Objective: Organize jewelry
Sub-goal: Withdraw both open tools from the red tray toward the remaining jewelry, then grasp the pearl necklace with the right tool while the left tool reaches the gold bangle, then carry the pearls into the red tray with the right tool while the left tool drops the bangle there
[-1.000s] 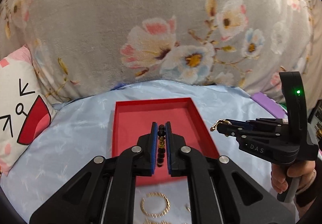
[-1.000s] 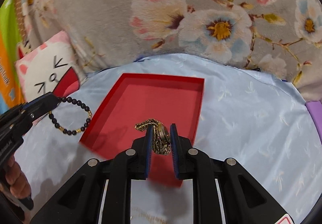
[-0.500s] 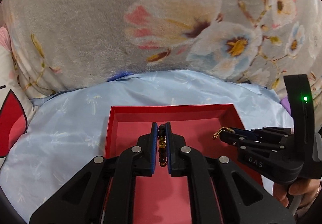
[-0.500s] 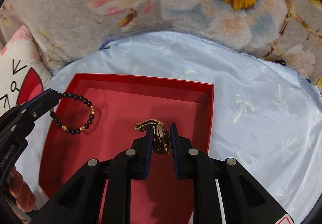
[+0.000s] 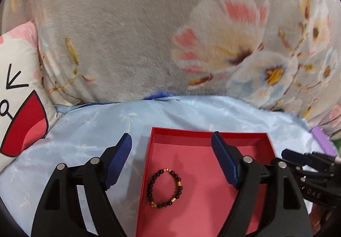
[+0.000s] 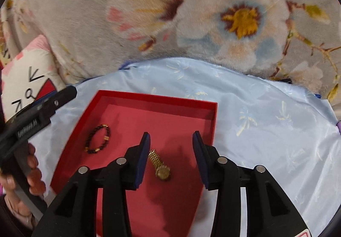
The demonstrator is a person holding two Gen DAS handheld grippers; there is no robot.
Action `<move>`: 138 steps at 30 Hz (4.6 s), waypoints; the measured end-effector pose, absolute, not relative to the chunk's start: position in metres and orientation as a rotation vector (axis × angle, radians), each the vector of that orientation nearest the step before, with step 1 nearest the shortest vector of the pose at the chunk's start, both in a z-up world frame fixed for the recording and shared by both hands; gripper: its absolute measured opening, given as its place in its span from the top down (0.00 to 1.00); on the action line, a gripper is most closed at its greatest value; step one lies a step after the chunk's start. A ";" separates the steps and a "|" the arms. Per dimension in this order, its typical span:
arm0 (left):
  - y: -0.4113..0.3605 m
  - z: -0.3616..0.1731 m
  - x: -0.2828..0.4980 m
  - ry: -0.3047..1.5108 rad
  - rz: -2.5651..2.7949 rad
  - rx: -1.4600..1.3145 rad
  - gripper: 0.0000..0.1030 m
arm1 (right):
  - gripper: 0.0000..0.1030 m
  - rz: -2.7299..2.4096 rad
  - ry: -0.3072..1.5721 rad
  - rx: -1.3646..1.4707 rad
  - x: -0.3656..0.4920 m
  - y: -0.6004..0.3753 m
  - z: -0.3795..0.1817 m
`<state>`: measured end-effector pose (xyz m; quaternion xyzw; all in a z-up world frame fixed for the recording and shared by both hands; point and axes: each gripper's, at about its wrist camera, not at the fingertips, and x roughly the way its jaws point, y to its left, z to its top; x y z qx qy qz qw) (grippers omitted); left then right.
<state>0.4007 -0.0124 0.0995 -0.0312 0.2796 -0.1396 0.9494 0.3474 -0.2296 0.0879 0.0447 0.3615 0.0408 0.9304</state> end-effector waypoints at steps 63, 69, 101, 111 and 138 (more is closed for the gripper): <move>0.028 -0.001 0.175 0.810 -0.372 0.021 0.20 | 0.86 0.086 0.785 0.076 0.088 -0.230 -0.002; -0.001 -0.001 0.203 0.806 -0.376 0.079 0.20 | 0.86 0.086 0.799 0.086 0.090 -0.231 -0.007; 0.004 0.040 0.196 0.732 -0.410 0.009 0.48 | 0.86 0.117 0.737 0.117 0.093 -0.237 0.028; 0.000 0.112 0.245 0.591 -0.364 0.008 0.48 | 0.86 0.165 0.636 0.160 0.166 -0.229 0.094; -0.017 0.021 0.338 0.784 -0.307 0.012 0.47 | 0.87 0.131 0.815 0.165 0.281 -0.205 0.018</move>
